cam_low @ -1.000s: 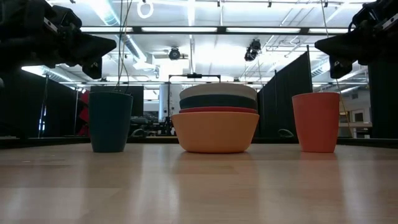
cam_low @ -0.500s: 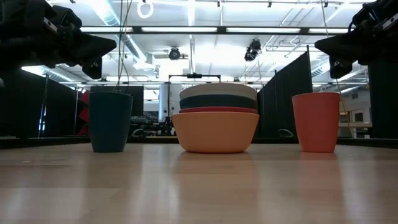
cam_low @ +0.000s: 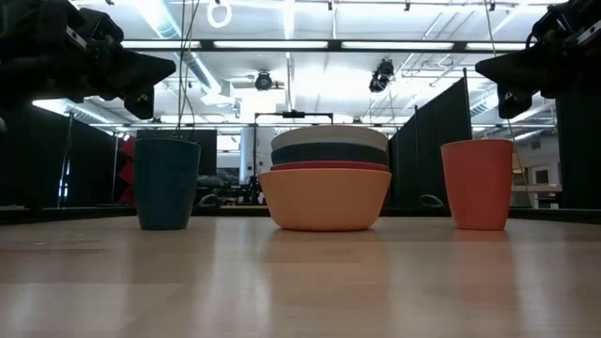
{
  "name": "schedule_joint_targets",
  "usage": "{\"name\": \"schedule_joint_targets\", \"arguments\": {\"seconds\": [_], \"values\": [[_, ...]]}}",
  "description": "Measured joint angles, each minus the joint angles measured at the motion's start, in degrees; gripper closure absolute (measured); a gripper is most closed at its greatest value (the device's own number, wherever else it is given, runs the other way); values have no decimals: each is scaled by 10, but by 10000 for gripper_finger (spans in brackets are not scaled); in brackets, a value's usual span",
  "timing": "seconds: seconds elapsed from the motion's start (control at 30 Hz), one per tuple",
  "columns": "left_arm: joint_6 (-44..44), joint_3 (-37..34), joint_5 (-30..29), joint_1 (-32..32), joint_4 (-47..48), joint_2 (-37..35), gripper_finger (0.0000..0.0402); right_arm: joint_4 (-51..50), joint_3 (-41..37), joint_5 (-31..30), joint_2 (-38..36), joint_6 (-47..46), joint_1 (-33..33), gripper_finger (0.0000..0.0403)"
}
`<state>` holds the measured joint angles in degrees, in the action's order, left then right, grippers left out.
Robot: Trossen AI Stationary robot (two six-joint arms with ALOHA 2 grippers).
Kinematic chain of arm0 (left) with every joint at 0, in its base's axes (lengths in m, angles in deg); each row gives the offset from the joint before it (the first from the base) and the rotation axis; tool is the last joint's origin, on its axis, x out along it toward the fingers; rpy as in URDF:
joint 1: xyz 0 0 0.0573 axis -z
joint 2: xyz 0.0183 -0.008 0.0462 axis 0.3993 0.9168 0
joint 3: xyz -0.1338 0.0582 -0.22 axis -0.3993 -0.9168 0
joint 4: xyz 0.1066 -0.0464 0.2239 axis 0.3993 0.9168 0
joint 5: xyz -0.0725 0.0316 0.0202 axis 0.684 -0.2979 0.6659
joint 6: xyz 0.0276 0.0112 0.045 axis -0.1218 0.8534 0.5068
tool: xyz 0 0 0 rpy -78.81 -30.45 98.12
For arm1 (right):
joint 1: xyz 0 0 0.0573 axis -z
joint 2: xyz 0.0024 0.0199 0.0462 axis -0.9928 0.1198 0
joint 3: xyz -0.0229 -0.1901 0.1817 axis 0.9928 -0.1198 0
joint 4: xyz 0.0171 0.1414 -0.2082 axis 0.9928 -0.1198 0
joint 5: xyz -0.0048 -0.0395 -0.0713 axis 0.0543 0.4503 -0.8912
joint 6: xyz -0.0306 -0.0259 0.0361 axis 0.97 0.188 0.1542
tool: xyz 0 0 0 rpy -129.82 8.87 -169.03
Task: Nest bowls inside each other
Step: Return to Home Position
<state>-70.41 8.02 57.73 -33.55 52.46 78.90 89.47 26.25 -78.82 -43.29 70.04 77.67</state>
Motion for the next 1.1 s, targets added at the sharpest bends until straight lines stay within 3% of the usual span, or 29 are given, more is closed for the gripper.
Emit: {"name": "schedule_joint_targets", "arguments": {"seconds": [1.1], "values": [[0,0,0,0,0,0,400,0,0,0,0,0,0,403]]}}
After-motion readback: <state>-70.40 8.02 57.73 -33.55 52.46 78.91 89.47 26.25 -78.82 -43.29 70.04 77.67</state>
